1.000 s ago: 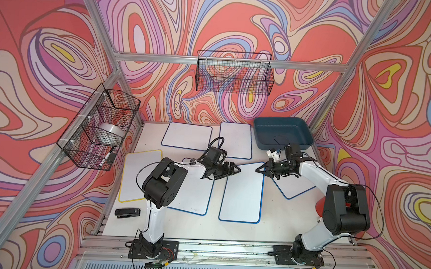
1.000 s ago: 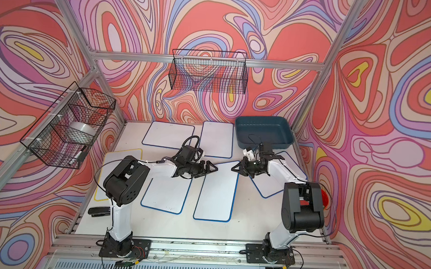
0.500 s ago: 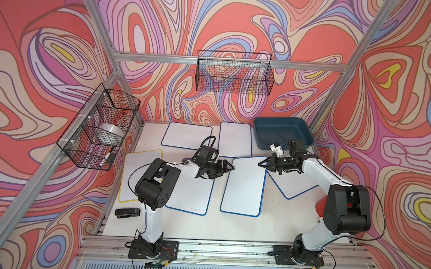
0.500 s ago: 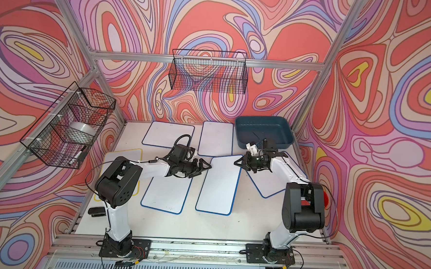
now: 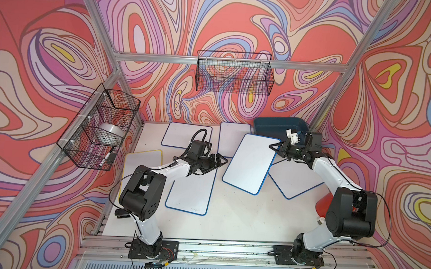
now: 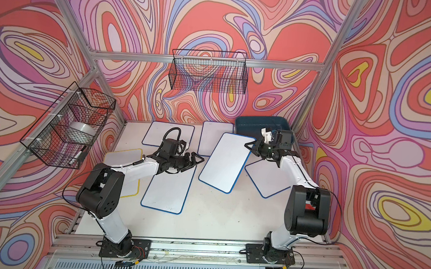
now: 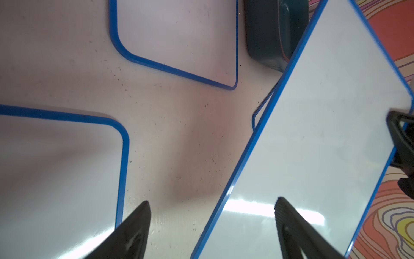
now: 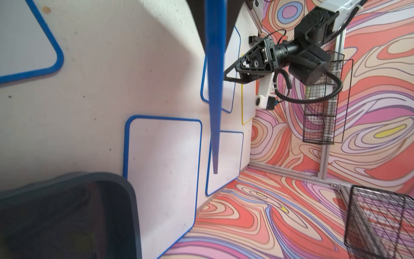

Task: Put the whiteboard into the storage box
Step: Place the whiteboard in the storage box.

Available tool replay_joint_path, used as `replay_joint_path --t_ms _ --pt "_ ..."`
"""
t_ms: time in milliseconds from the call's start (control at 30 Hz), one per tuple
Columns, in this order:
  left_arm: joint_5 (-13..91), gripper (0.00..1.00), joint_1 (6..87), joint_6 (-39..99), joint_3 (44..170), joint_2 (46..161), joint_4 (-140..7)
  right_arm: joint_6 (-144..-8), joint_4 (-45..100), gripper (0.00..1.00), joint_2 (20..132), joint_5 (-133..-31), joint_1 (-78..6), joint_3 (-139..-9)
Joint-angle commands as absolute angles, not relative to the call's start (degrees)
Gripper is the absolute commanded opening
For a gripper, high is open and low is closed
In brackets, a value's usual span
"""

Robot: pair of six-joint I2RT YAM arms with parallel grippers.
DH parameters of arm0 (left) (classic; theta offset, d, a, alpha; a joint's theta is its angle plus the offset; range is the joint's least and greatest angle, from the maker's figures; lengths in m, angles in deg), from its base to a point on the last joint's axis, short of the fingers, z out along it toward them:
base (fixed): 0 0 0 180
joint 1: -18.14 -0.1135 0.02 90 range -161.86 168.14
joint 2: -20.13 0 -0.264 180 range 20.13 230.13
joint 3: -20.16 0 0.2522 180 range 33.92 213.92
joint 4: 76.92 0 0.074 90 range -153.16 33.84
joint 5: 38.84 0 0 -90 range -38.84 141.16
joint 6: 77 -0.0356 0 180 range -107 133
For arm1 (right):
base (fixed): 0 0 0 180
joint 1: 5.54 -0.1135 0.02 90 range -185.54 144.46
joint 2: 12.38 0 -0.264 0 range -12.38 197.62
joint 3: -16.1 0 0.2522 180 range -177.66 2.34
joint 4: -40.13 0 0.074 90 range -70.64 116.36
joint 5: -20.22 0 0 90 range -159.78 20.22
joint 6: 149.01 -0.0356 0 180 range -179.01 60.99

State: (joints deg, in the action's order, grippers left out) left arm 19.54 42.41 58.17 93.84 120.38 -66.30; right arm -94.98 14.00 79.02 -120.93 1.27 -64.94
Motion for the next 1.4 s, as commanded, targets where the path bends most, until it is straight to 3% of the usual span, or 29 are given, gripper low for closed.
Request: replay_joint_path --t_ms 0,600,1367 --pt "20.9 0.83 42.0 56.3 93.4 118.6 -63.4 -103.8 25.1 0.00 78.6 -120.9 3.6 -67.5" --pt "21.8 0.83 41.8 56.5 89.2 115.8 -63.2 -125.7 51.8 0.00 90.8 -108.9 13.8 -70.9" --pt "22.7 0.83 42.0 56.3 86.0 113.7 -63.4 -119.1 48.5 0.00 100.3 -90.9 15.5 -79.9"
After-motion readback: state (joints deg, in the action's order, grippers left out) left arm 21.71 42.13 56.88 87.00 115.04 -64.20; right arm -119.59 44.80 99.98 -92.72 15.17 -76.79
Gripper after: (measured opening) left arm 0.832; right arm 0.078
